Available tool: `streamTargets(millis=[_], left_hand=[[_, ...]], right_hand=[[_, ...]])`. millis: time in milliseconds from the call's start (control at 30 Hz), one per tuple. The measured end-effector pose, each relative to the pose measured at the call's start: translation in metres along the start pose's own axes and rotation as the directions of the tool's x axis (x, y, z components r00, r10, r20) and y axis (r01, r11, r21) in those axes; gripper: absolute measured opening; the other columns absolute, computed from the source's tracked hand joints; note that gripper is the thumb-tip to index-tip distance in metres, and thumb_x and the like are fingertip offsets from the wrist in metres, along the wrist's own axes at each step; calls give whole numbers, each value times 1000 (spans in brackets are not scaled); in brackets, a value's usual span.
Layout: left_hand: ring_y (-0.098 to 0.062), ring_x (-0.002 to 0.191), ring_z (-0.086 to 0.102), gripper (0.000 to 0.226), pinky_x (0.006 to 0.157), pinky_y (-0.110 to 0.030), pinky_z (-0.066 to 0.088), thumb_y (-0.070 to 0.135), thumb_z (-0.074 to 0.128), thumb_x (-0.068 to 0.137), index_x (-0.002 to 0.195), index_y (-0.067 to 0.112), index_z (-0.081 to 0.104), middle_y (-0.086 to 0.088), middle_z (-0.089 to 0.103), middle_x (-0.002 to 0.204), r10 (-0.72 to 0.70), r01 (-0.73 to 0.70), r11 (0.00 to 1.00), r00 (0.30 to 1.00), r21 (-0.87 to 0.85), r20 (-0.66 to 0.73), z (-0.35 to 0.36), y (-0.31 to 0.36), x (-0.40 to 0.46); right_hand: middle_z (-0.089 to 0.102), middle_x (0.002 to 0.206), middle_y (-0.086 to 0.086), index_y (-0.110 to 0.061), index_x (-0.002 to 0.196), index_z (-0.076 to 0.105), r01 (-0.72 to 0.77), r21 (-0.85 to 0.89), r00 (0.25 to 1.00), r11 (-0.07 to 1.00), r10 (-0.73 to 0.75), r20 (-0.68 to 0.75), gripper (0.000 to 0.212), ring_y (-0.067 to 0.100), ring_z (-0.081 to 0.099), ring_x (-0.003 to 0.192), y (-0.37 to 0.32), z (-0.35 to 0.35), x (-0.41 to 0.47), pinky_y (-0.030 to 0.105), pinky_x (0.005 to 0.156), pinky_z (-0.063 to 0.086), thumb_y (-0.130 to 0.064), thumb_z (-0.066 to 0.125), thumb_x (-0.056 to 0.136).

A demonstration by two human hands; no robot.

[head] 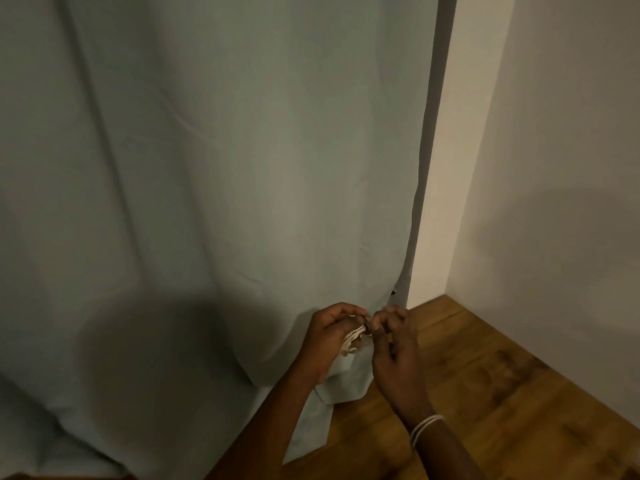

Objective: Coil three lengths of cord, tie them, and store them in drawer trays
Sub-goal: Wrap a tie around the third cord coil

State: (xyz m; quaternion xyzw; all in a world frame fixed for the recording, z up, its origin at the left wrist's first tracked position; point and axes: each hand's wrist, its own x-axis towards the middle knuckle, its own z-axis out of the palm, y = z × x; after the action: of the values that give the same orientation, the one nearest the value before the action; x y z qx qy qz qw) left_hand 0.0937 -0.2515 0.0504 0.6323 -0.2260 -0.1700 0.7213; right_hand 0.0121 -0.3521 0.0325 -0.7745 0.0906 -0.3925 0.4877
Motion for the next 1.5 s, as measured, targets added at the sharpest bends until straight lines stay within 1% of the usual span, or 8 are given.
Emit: streamTargets(millis=[333,567,767,867,1000,1167,1300,1500], left_hand=[[-21,77,72,14,66,-29,56,5,70,85,95,13,74,-11,76,89,7,-11,998,998,-66,-68,17,9,-6],[-14,83,73,21,73,-31,60,13,79,77,93,27,74,4,77,90,299,-276,935,951,224,-79,14,-3,-15],[-17,118,49,61,85,3,35,36,73,77,129,42,42,3,54,127,363,-312,713,930,628,49,21,-19,-30],[-18,124,48,58,101,-23,44,32,67,85,136,28,40,-4,59,124,459,-452,544,865,706,201,28,-17,-45],[-6,76,70,69,96,-41,50,32,83,70,125,17,45,8,73,79,571,-590,135,703,796,424,50,-33,-58],[-12,85,71,66,101,-44,46,33,80,71,126,16,47,5,74,88,481,-694,-3,630,720,610,97,-61,-82],[-12,92,69,40,103,-45,44,27,55,85,124,20,53,5,72,98,432,-772,86,598,629,675,152,-72,-110],[-10,126,52,58,118,-35,9,16,53,93,142,28,26,8,59,132,141,-675,490,687,553,713,241,-74,-143]], right_hand=[[56,109,6,-10,105,66,244,-426,948,871,-306,-83,19,11,46,100,10,-2,-10,25,85,41,-17,57,91],[77,91,-8,-23,97,77,-247,92,969,965,248,4,15,8,70,87,-6,-24,-17,34,80,61,-16,65,93],[78,90,10,-6,92,77,-534,394,835,748,540,107,14,27,73,88,-34,-43,-18,34,77,59,-13,65,92],[77,91,15,1,93,75,-627,391,764,674,631,136,19,27,72,86,-33,-53,-28,34,75,58,-16,66,91],[75,99,17,4,99,71,-743,400,635,537,755,165,21,29,68,92,-21,-74,-46,35,77,56,-14,68,88],[75,97,14,-2,94,73,-787,399,509,471,861,-11,13,27,68,88,-5,-118,-75,34,70,53,-13,69,87],[76,90,18,2,93,73,-699,460,522,548,830,-197,19,33,71,89,-5,-161,-101,37,70,56,-12,61,94],[76,94,19,-2,99,75,-549,461,575,698,715,-397,17,35,72,92,8,-231,-138,39,75,59,-7,58,95]])
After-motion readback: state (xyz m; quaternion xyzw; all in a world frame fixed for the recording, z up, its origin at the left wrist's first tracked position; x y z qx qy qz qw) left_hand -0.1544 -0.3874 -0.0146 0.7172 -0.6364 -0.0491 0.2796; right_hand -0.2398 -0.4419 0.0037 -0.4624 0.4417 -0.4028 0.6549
